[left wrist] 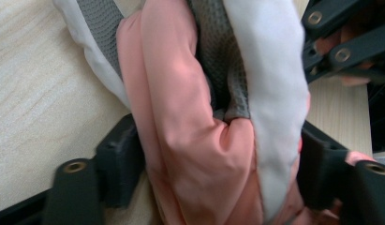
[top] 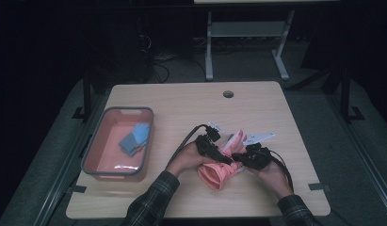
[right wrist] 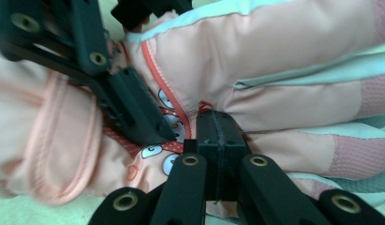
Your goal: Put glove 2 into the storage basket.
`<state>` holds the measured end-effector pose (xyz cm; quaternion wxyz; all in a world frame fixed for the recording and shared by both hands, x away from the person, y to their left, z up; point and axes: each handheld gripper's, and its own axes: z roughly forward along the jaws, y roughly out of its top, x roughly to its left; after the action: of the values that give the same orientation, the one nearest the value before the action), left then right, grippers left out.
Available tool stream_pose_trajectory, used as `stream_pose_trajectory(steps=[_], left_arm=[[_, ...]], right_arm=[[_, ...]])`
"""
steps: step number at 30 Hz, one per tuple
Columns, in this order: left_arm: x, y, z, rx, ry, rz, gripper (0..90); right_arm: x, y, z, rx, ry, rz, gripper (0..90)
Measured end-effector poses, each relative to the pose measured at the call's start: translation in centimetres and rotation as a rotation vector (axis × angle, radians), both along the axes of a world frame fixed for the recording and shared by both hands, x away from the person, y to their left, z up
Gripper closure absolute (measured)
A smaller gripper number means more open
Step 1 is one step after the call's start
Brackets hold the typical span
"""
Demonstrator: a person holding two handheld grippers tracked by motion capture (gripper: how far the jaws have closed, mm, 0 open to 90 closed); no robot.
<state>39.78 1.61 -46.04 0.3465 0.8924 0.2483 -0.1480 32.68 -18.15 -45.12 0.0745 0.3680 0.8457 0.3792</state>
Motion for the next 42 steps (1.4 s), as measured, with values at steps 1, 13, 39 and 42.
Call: stream_pose_trajectory(steps=[1, 13, 39, 42], left_arm=[[0.0, 0.0, 0.0, 0.0, 0.0, 0.0, 32.5], [-0.2, 0.1, 0.8, 0.032, -0.04, -0.01, 59.0], [-1.9, 2.5, 4.6, 0.013, -0.098, 0.029, 62.9], [-1.9, 3.1, 5.1, 0.004, -0.103, 0.048, 62.9]], right_arm=[[0.0, -0.2, 0.1, 0.012, 0.004, 0.003, 90.0], [-0.9, -5.2, 2.1, 0.151, -0.106, -0.081, 46.7], [1.3, -8.4, -3.1, -0.089, -0.093, -0.347, 12.6], [1.3, -8.4, -3.2, -0.091, -0.091, -0.35, 11.6]])
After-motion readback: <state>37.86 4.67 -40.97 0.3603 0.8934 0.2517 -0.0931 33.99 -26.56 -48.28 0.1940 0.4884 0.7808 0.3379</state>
